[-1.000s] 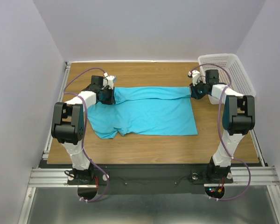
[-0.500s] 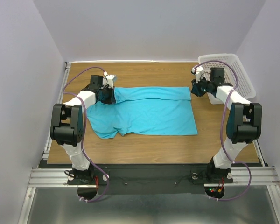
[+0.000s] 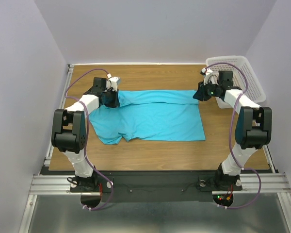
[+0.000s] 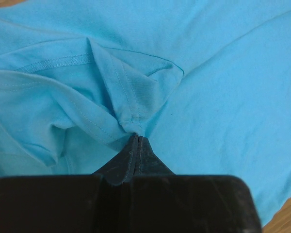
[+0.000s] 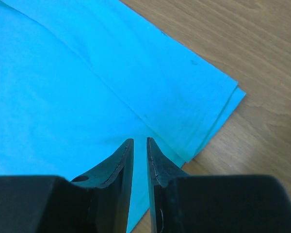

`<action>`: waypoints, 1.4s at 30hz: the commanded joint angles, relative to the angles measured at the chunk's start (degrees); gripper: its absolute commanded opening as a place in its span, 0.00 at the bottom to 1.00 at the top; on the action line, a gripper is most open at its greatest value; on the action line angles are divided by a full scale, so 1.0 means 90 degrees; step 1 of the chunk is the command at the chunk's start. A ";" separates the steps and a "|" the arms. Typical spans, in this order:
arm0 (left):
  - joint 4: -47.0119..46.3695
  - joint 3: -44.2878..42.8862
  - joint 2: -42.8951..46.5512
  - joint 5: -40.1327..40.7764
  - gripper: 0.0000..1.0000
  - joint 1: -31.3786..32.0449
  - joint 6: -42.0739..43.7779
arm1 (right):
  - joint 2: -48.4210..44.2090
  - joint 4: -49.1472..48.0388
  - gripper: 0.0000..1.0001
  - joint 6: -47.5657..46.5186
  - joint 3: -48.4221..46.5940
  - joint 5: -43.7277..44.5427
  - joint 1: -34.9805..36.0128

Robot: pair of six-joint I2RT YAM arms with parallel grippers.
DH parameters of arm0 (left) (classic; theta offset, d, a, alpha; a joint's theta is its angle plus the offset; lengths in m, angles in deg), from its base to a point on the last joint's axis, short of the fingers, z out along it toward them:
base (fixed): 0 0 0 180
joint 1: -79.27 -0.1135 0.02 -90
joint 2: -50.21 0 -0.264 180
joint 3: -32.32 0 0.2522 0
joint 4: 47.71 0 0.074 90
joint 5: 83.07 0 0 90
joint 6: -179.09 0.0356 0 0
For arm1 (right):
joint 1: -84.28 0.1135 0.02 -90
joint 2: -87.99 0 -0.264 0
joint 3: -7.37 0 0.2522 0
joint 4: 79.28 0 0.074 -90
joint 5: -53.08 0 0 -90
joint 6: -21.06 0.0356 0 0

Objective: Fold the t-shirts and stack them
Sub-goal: Fold the tshirt

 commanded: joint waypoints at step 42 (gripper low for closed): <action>0.0052 -0.1461 -0.1169 0.1018 0.64 -0.1264 -0.5258 | -0.0685 -0.0209 0.25 0.0818 0.0799 -0.0706 -0.0020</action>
